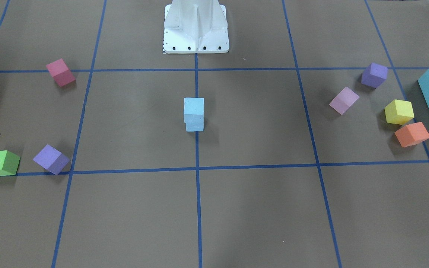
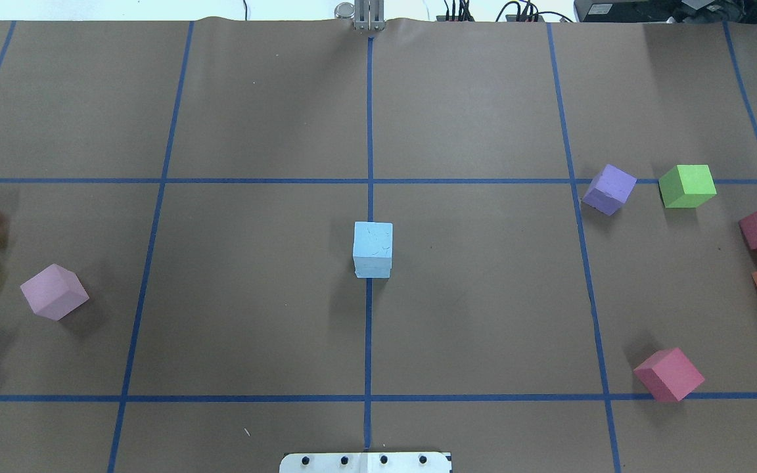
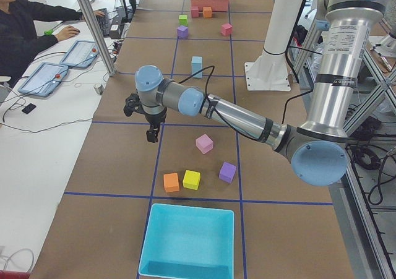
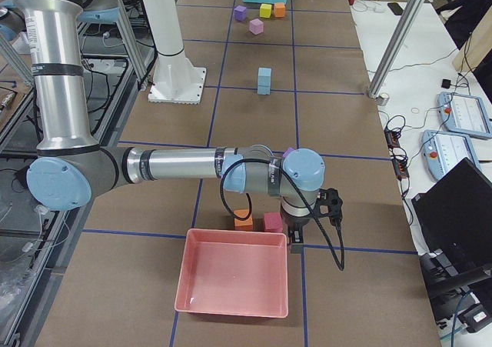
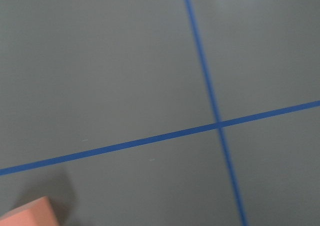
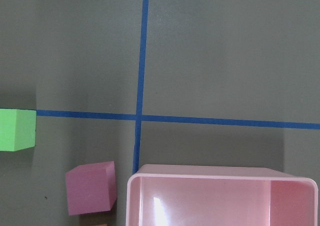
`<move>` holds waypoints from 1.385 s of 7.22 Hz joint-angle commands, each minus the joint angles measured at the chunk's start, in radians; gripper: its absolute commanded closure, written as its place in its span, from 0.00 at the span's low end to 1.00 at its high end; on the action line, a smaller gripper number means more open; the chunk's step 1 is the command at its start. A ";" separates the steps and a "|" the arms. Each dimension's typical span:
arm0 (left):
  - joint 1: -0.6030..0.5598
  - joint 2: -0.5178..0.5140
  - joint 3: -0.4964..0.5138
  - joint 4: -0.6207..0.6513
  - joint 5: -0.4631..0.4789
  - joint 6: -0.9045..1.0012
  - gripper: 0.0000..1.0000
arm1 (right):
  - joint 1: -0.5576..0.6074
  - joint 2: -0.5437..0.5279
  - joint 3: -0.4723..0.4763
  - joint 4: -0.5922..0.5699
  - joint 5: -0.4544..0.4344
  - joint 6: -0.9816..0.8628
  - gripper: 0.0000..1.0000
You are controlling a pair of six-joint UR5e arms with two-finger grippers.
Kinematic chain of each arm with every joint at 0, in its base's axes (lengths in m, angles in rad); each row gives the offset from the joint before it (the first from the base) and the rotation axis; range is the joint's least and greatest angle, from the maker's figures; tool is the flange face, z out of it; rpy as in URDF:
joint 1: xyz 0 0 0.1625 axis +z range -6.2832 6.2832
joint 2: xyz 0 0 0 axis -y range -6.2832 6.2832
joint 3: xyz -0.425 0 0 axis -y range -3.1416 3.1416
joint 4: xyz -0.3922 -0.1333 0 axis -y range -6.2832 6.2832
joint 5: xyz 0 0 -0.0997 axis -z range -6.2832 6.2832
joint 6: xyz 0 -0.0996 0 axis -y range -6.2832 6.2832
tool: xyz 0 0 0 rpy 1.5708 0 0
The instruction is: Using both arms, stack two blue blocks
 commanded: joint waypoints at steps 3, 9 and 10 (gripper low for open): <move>-0.096 0.016 0.158 -0.014 0.012 0.184 0.02 | 0.000 0.001 0.002 0.000 0.011 0.017 0.00; -0.096 0.026 0.165 -0.017 0.032 0.184 0.02 | -0.020 -0.012 -0.064 0.135 0.001 0.035 0.00; -0.096 0.029 0.172 -0.026 0.032 0.184 0.02 | -0.020 -0.012 -0.062 0.135 0.002 0.037 0.00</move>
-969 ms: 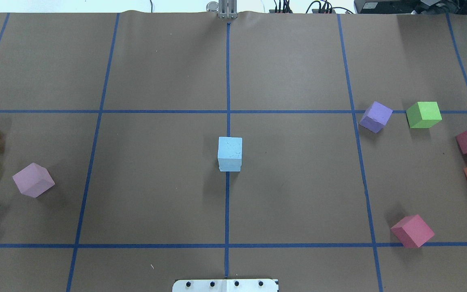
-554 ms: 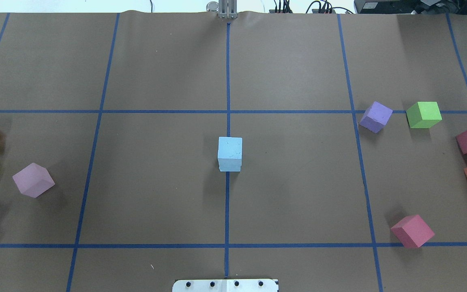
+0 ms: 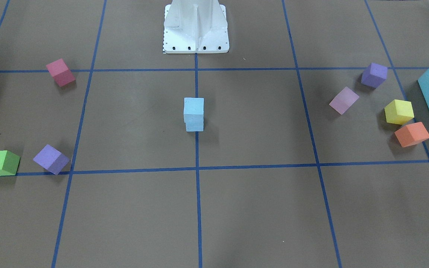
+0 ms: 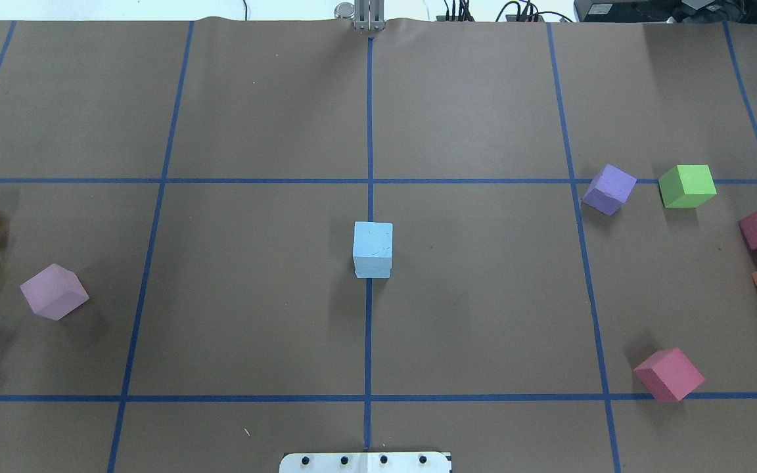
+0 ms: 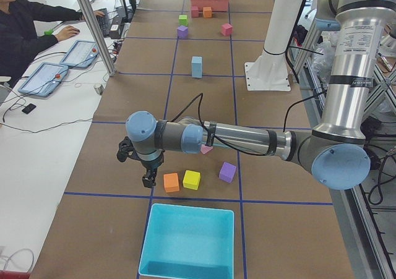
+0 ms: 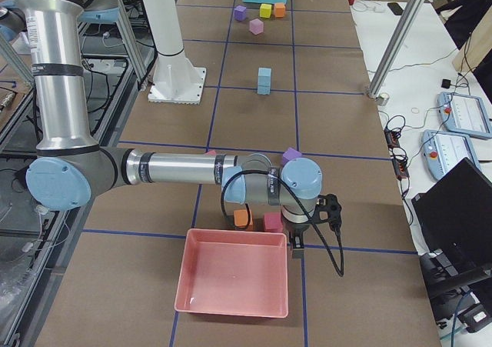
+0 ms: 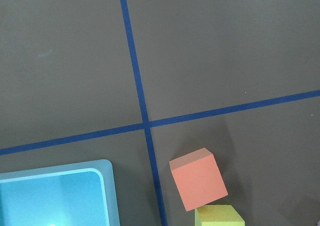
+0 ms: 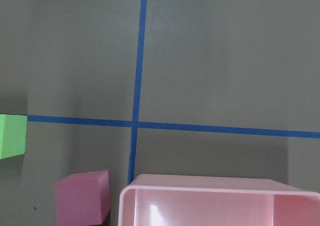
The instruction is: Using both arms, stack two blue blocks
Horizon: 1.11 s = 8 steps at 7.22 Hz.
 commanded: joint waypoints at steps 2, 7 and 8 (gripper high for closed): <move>0.000 0.005 0.011 -0.011 -0.001 0.000 0.02 | 0.000 0.003 0.002 0.003 -0.001 0.002 0.00; -0.001 0.005 0.010 -0.010 -0.001 0.000 0.02 | 0.003 0.013 0.021 -0.008 0.001 0.002 0.00; 0.000 0.005 0.011 -0.010 -0.001 0.000 0.02 | 0.003 0.012 0.025 -0.009 0.001 0.002 0.00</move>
